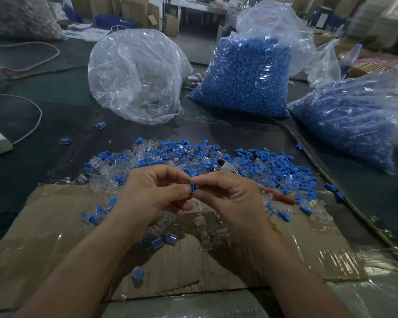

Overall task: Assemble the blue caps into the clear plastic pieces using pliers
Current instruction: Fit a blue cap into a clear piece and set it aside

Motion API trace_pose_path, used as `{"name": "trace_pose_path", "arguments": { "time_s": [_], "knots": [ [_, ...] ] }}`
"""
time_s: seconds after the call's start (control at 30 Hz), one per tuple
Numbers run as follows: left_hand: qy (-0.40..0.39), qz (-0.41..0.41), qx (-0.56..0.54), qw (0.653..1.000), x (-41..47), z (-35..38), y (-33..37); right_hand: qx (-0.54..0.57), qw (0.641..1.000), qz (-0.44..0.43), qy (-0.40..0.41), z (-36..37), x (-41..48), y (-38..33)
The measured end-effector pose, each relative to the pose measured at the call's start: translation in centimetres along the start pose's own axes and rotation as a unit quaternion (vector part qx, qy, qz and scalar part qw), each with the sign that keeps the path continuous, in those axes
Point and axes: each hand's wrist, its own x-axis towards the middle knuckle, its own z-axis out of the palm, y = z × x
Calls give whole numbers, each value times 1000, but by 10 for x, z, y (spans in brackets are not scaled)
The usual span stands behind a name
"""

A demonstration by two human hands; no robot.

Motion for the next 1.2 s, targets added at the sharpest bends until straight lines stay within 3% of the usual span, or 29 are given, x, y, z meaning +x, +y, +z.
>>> {"name": "trace_pose_path", "arguments": {
  "time_s": [0.4,0.73,1.2],
  "knots": [
    [-22,-51,-31,998,3,-2,-1,-121,989,-89,11,-2,2,8],
    [-47,-48,-70,995,2,-3,3,-108,988,-98,45,-2,2,10],
    [-25,-64,-41,997,2,-4,2,-137,982,-127,18,-1,1,5]
  ]
}}
